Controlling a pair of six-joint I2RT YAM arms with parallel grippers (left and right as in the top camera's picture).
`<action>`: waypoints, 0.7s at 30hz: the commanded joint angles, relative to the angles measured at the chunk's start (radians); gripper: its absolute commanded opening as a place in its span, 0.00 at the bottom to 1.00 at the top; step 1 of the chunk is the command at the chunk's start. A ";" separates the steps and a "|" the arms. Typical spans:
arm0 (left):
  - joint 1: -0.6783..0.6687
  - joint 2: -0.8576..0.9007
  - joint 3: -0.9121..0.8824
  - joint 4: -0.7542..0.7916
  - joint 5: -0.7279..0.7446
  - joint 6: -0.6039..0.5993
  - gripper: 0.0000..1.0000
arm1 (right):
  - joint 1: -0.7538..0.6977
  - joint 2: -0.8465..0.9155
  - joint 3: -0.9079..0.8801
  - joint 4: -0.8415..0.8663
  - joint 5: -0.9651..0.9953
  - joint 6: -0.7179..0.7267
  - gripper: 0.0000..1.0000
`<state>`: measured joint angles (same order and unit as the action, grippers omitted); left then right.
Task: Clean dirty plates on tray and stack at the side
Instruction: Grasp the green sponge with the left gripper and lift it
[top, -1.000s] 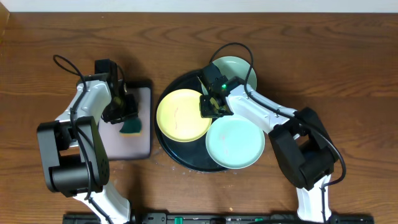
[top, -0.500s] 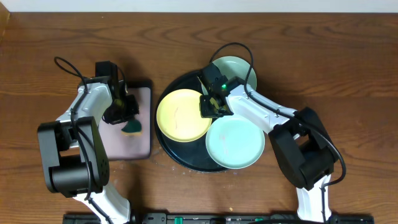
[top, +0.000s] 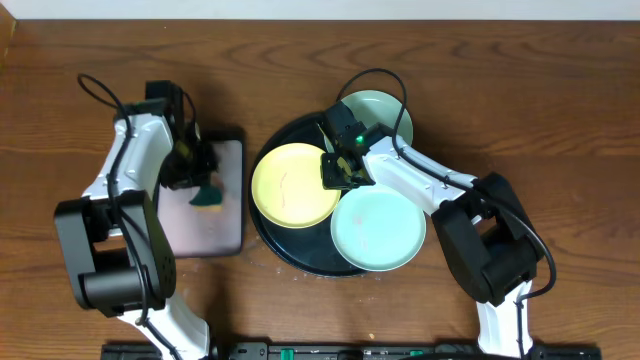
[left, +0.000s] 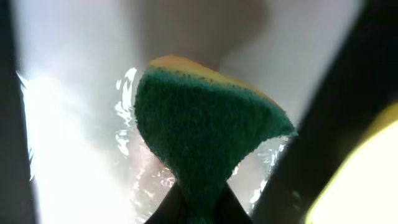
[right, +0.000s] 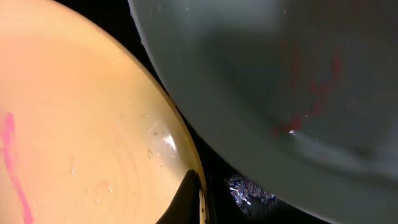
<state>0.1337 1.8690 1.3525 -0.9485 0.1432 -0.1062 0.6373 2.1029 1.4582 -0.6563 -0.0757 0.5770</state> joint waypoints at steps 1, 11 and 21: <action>-0.001 -0.060 0.058 -0.039 -0.005 0.008 0.07 | 0.013 0.031 0.004 0.006 0.019 0.006 0.02; -0.002 -0.098 0.060 -0.046 -0.071 0.004 0.07 | 0.013 0.031 0.004 0.006 0.019 0.006 0.01; -0.003 -0.101 0.060 -0.046 -0.077 -0.031 0.07 | 0.013 0.031 0.004 0.006 0.018 0.006 0.01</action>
<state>0.1337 1.7836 1.3899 -0.9890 0.0834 -0.1116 0.6373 2.1029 1.4586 -0.6563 -0.0761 0.5770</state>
